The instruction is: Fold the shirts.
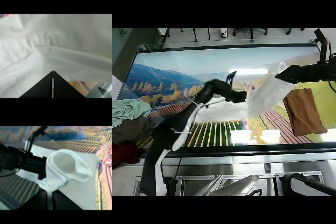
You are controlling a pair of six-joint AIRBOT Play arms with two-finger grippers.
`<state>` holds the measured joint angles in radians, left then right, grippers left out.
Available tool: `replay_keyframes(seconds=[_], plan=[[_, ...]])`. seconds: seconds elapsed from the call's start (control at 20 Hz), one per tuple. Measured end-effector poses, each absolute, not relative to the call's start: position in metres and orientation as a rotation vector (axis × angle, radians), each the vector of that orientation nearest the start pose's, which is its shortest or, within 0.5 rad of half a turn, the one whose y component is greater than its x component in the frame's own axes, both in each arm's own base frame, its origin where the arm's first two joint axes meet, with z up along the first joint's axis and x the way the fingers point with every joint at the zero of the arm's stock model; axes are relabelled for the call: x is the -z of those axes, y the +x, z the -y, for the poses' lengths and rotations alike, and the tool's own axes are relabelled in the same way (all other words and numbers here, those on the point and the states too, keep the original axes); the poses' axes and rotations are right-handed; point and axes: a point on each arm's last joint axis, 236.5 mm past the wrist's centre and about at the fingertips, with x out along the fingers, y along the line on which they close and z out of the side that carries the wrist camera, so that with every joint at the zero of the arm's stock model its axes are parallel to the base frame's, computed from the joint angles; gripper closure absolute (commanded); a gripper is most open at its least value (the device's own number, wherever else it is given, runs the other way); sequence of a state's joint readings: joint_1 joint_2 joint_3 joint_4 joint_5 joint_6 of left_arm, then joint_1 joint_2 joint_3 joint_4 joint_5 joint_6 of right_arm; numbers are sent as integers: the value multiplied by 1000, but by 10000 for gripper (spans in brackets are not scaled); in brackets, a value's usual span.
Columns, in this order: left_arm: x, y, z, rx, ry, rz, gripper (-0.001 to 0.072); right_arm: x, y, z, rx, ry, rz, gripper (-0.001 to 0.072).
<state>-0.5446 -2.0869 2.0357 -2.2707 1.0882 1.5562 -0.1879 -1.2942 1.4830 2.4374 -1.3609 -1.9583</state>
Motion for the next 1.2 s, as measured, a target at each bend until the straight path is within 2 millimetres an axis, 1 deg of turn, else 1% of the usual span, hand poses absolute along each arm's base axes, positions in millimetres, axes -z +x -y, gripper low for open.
replay_keyframes(seconds=[0.05,0.1,0.15,0.2,0.25,0.3,0.35,0.4,0.45,0.5,0.55,0.6,0.65,0.7,0.75,0.8,0.85,0.9,0.95,1.0,1.05,1.1,1.15,1.2], plan=[[-18,452,407,829,-338,-1237,692,-185,415,-107,-667,402,-900,694],[-54,458,380,825,-325,-1195,692,-186,412,-116,-684,405,-910,694],[-94,463,348,806,-305,-1139,692,-187,409,-129,-708,402,-916,694],[-134,466,310,770,-286,-1077,692,-188,407,-144,-732,401,-916,693],[-169,465,274,726,-270,-1017,691,-191,407,-162,-758,399,-906,693],[-203,461,237,673,-260,-953,691,-191,409,-184,-781,397,-892,693],[-238,450,199,615,-258,-883,691,-190,413,-206,-799,398,-874,693],[-270,435,164,556,-258,-813,691,-186,418,-233,-819,399,-859,693],[-294,419,134,500,-257,-750,691,-178,421,-265,-841,408,-852,692],[-315,401,107,440,-256,-690,692,-165,424,-298,-855,417,-847,686],[-333,380,82,379,-255,-632,691,-145,425,-336,-864,429,-854,496],[-346,361,63,326,-253,-580,691,-121,424,-371,-866,433,-862,171],[-355,342,46,271,-251,-532,691,-92,420,-406,-859,440,-876,147],[-359,326,31,216,-251,-496,691,-63,413,-437,-853,434,-890,146],[-361,311,18,162,-253,-464,691,-40,405,-458,-848,433,-912,146],[-361,298,9,120,-253,-438,691,-23,400,-470,-844,426,-921,146],[-359,286,2,81,-252,-416,691,-13,401,-474,-835,421,-926,145],[-357,278,-4,49,-254,-397,691,-11,406,-470,-824,421,-927,145],[-352,271,-8,22,-257,-387,691,-14,415,-460,-811,427,-927,143],[-348,267,-11,2,-261,-378,691,-24,429,-441,-793,430,-914,135],[-342,264,-13,-11,-263,-378,691,-37,444,-418,-771,436,-899,135],[-338,263,-15,-19,-266,-379,691,-50,461,-387,-742,441,-890,134],[-333,262,-15,-22,-271,-382,691,-60,474,-356,-711,443,-889,133],[-328,263,-14,-17,-273,-391,691,-67,486,-318,-672,446,-898,123]])
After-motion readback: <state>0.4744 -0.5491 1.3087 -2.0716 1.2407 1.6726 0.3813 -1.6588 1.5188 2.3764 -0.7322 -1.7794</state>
